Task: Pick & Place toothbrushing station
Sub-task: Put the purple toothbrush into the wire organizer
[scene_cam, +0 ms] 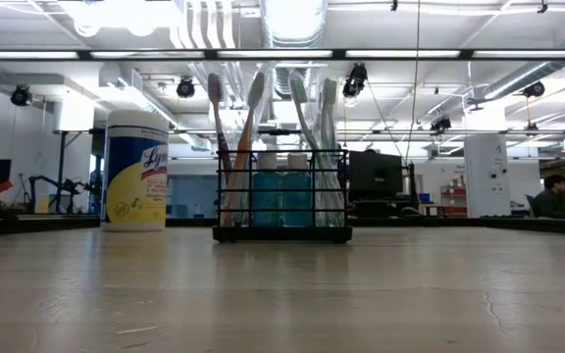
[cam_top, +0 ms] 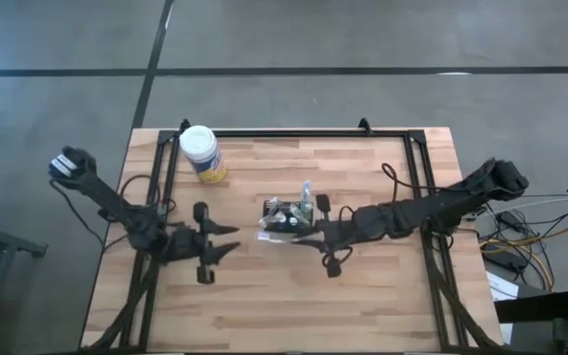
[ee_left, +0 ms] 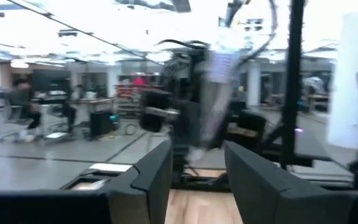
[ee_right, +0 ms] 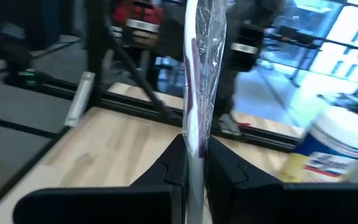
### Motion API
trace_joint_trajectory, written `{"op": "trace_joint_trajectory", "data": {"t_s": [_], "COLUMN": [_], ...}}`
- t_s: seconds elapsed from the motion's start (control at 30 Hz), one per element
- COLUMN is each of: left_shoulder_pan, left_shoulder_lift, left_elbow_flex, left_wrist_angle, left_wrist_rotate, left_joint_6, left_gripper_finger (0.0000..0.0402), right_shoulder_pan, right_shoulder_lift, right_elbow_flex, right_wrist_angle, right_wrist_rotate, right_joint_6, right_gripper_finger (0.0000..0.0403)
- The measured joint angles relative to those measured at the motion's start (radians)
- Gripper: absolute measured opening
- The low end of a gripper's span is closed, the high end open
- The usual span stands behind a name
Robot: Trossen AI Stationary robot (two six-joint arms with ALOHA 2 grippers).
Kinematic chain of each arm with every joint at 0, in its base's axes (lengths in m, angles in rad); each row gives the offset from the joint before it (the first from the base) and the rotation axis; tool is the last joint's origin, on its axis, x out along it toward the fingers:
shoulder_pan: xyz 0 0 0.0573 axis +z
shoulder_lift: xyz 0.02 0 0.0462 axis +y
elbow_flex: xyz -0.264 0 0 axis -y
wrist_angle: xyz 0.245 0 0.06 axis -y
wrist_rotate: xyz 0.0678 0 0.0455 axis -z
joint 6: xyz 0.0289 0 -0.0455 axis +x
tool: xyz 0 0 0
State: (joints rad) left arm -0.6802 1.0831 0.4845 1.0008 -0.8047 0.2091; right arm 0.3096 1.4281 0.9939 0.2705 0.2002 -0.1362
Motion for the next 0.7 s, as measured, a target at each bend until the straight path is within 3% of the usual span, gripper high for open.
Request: {"op": "trace_joint_trajectory", "data": {"t_s": [0.1, 0.43, 0.7], "left_shoulder_pan": [0.063, 0.175, 0.22], "left_shoulder_lift": [0.03, 0.197, 0.228], "left_elbow_flex": [0.059, 0.289, 0.362], "left_wrist_angle": [-0.091, -0.183, -0.209], "left_wrist_rotate": [0.073, 0.089, 0.149], "left_joint_6": [-0.061, -0.069, -0.049], "left_gripper_finger": [0.0168, 0.0236, 0.0234], "right_shoulder_pan": [-0.002, -0.01, -0.009], "right_shoulder_lift": [0.001, 0.001, 0.006], "right_elbow_flex": [0.006, 0.031, 0.03], "right_wrist_angle": [-0.001, -0.001, 0.001], "right_wrist_rotate": [0.04, 0.073, 0.073], "right_joint_6": [-0.022, -0.054, -0.06], "right_gripper_finger": [0.0023, 0.0024, 0.0024]}}
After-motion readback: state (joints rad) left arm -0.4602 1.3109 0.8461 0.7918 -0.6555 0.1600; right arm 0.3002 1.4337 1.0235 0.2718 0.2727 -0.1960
